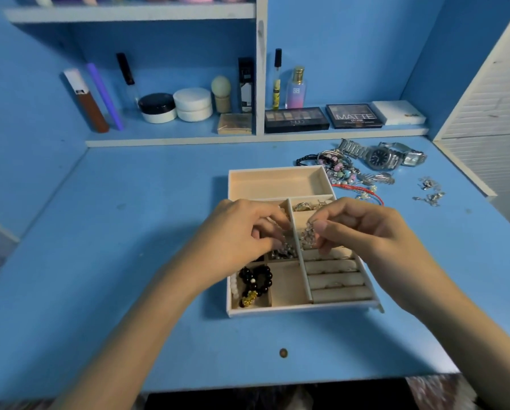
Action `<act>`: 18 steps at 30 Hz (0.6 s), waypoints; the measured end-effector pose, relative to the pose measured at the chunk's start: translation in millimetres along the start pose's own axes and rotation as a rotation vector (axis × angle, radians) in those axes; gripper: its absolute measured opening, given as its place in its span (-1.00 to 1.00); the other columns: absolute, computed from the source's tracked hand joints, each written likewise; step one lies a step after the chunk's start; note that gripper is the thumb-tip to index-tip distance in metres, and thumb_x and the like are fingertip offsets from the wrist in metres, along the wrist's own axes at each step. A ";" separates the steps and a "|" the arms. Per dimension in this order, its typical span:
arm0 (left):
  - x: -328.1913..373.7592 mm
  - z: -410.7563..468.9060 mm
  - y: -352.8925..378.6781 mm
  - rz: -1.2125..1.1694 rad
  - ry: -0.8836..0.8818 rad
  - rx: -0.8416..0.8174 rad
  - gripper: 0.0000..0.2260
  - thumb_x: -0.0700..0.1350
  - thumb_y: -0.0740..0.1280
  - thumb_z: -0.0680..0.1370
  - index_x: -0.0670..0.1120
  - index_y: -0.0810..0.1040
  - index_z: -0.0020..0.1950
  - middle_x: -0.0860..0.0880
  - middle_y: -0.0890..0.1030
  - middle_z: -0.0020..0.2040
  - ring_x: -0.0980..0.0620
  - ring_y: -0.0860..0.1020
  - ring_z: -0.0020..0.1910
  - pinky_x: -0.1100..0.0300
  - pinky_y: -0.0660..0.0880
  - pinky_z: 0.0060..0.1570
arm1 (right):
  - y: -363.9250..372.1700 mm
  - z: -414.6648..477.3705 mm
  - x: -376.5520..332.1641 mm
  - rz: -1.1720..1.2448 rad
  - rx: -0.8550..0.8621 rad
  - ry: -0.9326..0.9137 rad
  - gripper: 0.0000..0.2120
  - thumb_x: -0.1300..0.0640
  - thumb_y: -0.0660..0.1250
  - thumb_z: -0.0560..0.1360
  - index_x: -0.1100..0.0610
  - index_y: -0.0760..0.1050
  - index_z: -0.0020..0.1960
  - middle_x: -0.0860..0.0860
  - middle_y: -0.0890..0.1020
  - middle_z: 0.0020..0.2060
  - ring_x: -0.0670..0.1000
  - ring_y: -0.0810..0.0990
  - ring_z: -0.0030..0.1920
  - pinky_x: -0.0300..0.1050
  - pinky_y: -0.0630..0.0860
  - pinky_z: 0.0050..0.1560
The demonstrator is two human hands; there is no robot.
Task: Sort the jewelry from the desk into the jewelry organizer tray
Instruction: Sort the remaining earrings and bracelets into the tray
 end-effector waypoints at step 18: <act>-9.9 1.0 -13.5 -0.178 0.050 0.168 -0.87 -0.14 0.41 0.44 0.11 0.64 -0.14 0.18 0.65 -0.22 0.08 0.49 -0.26 0.36 0.44 -0.27 | 36.4 -9.5 1.2 -0.743 -0.189 -0.227 -0.93 0.11 0.36 0.36 -0.01 0.62 -0.24 -0.18 0.53 -0.43 -0.22 0.47 -0.31 -0.43 0.33 -0.27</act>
Point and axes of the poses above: each hand's wrist, its own z-axis towards the middle knuckle, its own y-axis out of the palm, x = y × z, the point moved 7 cm from there along z, towards the middle knuckle
